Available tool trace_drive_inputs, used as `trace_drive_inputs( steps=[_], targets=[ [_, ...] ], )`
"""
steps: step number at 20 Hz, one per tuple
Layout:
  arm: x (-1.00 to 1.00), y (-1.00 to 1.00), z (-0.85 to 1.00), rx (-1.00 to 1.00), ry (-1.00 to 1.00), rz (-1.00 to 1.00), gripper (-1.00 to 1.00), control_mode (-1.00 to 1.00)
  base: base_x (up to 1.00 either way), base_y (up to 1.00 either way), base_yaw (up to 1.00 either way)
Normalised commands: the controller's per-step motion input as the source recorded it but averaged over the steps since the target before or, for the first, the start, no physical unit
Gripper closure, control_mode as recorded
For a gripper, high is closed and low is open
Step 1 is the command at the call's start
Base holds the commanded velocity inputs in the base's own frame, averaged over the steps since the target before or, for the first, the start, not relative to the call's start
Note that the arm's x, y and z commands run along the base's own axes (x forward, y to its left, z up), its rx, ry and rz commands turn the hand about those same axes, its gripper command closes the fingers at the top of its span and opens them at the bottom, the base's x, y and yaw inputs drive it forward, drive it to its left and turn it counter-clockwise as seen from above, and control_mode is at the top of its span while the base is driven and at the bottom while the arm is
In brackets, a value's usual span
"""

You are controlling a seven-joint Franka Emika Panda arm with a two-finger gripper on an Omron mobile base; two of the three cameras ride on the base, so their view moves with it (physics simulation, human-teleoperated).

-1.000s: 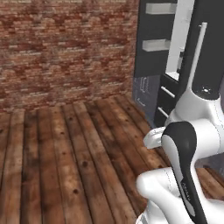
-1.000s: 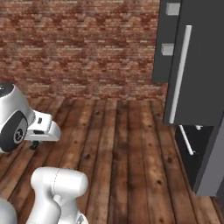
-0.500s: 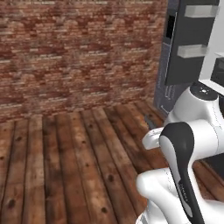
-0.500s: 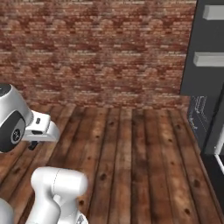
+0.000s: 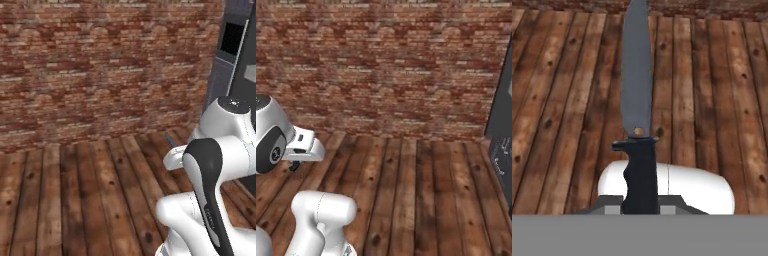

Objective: Retrieve the butter from the fridge and place it on a plate on the dining table. Then retrieve the butter knife by the fridge and place it near the plate.

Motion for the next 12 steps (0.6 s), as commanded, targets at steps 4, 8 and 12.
trace_drive_inputs(
  steps=[4,8,12],
  targets=[
    [0.0,0.0,0.0,0.0,0.0,0.0,1.0,1.0,1.0,0.75,0.19],
    [0.0,0.0,0.0,0.0,0.0,0.0,1.0,1.0,1.0,0.69,0.27],
    [0.0,0.0,0.0,0.0,0.0,0.0,1.0,1.0,1.0,0.7,0.34]
  ],
)
